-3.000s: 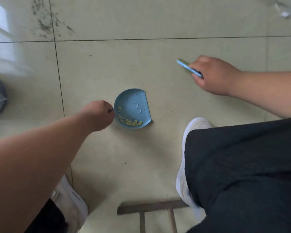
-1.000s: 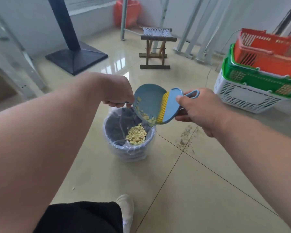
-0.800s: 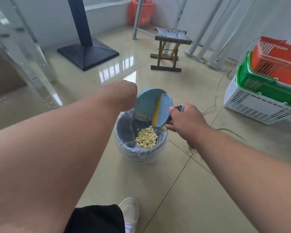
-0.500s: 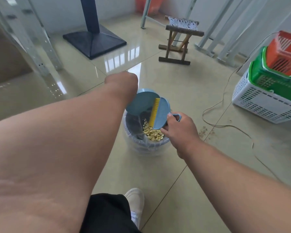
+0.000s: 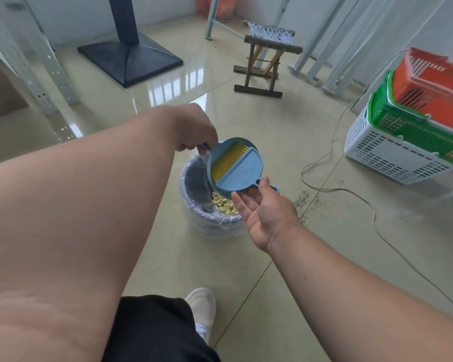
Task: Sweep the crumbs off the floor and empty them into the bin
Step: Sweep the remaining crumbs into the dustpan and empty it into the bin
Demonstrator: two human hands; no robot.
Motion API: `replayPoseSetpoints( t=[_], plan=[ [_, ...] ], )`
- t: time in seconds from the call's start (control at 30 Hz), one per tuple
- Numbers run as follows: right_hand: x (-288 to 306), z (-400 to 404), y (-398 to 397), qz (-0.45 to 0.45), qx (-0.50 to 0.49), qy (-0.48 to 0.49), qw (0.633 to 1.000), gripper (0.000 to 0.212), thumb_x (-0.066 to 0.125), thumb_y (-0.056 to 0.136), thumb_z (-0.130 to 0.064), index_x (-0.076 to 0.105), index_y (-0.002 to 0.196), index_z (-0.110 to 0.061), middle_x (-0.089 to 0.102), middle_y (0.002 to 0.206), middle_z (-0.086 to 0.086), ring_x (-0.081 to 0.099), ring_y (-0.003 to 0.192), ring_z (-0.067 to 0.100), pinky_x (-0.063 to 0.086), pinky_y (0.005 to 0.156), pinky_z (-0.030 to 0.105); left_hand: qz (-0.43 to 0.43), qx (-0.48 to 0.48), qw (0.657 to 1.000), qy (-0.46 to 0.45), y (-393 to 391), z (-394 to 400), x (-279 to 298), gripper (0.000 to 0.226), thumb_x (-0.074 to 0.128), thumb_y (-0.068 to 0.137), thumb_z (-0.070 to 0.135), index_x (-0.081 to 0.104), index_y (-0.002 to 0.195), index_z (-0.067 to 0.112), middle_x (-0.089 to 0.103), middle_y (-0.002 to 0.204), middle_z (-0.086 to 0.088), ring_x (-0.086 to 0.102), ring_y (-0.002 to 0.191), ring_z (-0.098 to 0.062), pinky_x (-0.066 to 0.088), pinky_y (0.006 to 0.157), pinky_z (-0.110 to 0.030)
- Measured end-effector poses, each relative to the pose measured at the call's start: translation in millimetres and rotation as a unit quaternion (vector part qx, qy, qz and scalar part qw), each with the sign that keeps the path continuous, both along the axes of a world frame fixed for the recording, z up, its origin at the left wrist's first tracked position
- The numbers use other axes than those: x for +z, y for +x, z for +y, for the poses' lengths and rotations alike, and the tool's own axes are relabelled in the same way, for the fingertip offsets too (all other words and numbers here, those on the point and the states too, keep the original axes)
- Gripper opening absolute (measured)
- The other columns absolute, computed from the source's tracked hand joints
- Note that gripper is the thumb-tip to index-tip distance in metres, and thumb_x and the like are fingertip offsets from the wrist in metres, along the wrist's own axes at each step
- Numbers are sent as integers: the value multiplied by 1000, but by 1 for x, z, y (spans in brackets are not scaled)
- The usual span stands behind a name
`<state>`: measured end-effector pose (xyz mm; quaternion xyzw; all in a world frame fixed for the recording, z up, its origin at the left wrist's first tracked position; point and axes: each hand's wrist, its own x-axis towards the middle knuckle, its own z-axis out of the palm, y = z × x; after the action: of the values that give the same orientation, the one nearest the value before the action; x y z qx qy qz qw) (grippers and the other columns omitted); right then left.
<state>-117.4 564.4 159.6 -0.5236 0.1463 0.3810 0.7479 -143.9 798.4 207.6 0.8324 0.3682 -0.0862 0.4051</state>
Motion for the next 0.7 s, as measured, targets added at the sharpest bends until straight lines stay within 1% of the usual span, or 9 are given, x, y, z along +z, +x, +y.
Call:
replayPoseSetpoints(
  t=[0.1, 0.17, 0.23, 0.3, 0.37, 0.43, 0.5, 0.6, 0.7],
  plan=[
    [-8, -13, 1, -12, -14, -30, 999, 32, 48, 108, -32, 58, 122, -5, 77, 107, 17, 78, 91, 27, 64, 85, 41, 25, -13, 999, -36, -4, 4, -2, 24, 77, 76, 22, 80, 83, -1, 66, 65, -6, 40, 66, -27, 36, 58, -36],
    [-13, -22, 3, -48, -34, -91, 994, 25, 47, 109, -28, 59, 111, -7, 76, 104, 17, 78, 90, 27, 64, 84, 41, 63, -34, 997, -19, -6, 3, -5, 26, 77, 68, 26, 79, 75, 0, 57, 68, -10, 38, 70, -30, 35, 64, -41],
    [-16, -31, 6, -79, -57, -151, 984, 21, 48, 108, -26, 60, 102, -11, 76, 99, 16, 78, 83, 23, 64, 80, 38, 82, -45, 996, -11, -7, 1, -7, 27, 77, 68, 26, 79, 74, 0, 54, 70, -10, 37, 71, -30, 33, 65, -41],
    [-14, -42, 10, -94, -74, -172, 978, 21, 49, 108, -29, 60, 101, -12, 76, 98, 14, 79, 83, 23, 65, 80, 39, 61, -30, 997, -34, -4, 2, -10, 28, 77, 72, 25, 79, 81, -2, 57, 74, -11, 36, 69, -29, 32, 60, -37],
    [-3, -54, 14, -110, -78, -159, 978, 25, 48, 108, -34, 60, 100, -13, 77, 99, 15, 79, 87, 24, 65, 80, 40, 17, 17, 996, -81, -1, 1, -12, 26, 73, 79, 22, 75, 83, -4, 56, 80, -13, 30, 62, -25, 27, 55, -32],
    [17, -66, 21, -148, -73, -145, 976, 29, 47, 108, -38, 62, 102, -13, 77, 98, 15, 79, 86, 24, 65, 77, 39, -22, 57, 991, -119, 3, -6, -10, 18, 68, 84, 20, 68, 81, 2, 53, 83, -14, 26, 56, -21, 23, 54, -29],
    [42, -80, 31, -191, -78, -140, 968, 31, 48, 107, -38, 63, 102, -12, 77, 97, 15, 79, 85, 22, 65, 75, 38, -47, 72, 983, -161, 8, -23, -2, 14, 67, 94, 18, 68, 90, 5, 53, 82, -14, 27, 50, -17, 22, 52, -26],
    [81, -110, 48, -237, -116, -138, 955, 28, 52, 106, -36, 65, 100, -11, 78, 97, 15, 79, 83, 22, 64, 77, 40, -64, 51, 972, -221, 23, -63, 20, 22, 64, 102, 21, 72, 107, 1, 55, 69, -5, 28, 46, -14, 21, 51, -24],
    [117, -153, 63, -288, -147, -129, 937, 21, 58, 104, -31, 68, 100, -13, 79, 93, 12, 79, 82, 23, 63, 75, 38, -78, 14, 973, -219, 41, -112, 52, 24, 66, 102, 21, 77, 107, 1, 53, 66, -4, 28, 46, -13, 21, 49, -24]
  ],
)
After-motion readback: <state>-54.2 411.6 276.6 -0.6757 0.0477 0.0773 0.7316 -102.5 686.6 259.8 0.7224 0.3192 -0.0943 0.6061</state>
